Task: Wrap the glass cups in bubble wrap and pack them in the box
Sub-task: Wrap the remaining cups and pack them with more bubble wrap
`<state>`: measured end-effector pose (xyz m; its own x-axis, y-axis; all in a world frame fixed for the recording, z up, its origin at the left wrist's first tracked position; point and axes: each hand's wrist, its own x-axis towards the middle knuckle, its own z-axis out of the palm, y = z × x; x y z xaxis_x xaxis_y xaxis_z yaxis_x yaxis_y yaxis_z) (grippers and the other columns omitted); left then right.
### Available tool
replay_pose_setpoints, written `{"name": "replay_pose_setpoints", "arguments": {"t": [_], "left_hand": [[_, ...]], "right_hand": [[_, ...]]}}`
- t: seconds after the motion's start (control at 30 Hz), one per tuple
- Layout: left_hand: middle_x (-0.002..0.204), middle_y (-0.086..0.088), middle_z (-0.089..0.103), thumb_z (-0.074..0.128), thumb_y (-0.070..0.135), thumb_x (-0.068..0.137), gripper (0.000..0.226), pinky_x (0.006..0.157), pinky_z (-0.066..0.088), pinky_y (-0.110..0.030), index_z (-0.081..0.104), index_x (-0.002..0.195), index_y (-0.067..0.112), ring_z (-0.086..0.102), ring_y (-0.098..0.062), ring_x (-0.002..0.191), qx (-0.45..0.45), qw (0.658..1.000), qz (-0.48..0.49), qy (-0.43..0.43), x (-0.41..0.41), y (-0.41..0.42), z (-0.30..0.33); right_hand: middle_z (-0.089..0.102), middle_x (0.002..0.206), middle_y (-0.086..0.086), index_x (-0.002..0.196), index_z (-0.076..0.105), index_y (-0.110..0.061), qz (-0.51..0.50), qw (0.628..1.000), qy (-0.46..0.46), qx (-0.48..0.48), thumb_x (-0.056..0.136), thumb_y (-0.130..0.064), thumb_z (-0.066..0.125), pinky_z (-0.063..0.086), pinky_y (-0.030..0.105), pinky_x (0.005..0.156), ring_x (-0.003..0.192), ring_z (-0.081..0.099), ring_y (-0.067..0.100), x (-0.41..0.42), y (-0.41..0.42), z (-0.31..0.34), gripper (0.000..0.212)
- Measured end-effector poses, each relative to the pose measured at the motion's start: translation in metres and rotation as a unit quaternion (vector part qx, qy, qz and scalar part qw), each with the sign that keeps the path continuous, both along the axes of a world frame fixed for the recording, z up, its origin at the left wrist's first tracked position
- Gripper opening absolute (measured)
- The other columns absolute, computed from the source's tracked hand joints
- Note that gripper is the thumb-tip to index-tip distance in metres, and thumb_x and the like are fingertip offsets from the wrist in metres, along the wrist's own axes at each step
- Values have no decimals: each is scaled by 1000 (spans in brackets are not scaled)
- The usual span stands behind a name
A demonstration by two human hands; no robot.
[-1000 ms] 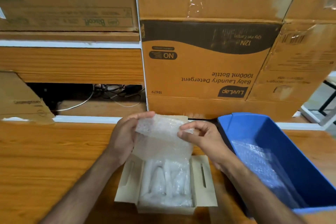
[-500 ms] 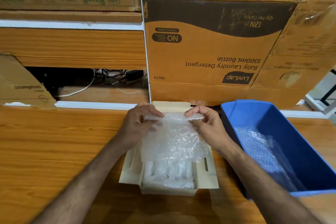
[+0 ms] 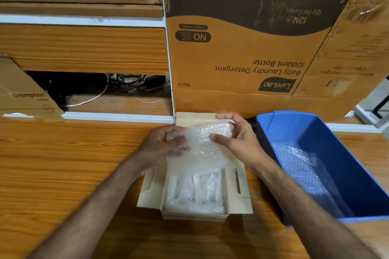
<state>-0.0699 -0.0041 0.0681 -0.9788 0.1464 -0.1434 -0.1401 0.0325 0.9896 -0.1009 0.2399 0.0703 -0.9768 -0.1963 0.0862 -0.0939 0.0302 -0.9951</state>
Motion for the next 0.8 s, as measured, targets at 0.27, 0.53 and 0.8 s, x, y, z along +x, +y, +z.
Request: {"name": "replay_pose_setpoints", "arguments": {"t": [0.27,0.53,0.8], "left_hand": [[113,3,75,77,-7,83,25,92,57,-34,77,96,15,69,-13,111,-56,993,39,98,-1,-5,-7],[125,-5,72,77,44,83,48,96,54,-49,69,127,26,66,-29,119,-30,992,-41,-114,4,-14,-29],[120,3,75,86,48,76,51,100,48,-49,73,121,29,65,-23,119,-8,996,-39,-84,-1,-9,-25]], "right_hand": [[77,95,-12,96,79,-11,33,998,13,45,96,11,61,44,19,57,60,61,3,1,7,-12,28],[78,109,-1,95,84,-16,29,999,-7,39,85,-5,82,53,21,90,105,70,10,6,9,-25,15],[48,58,-21,118,72,-11,5,1000,-7,-7,87,1,79,46,15,57,53,46,-1,3,7,-32,34]]}}
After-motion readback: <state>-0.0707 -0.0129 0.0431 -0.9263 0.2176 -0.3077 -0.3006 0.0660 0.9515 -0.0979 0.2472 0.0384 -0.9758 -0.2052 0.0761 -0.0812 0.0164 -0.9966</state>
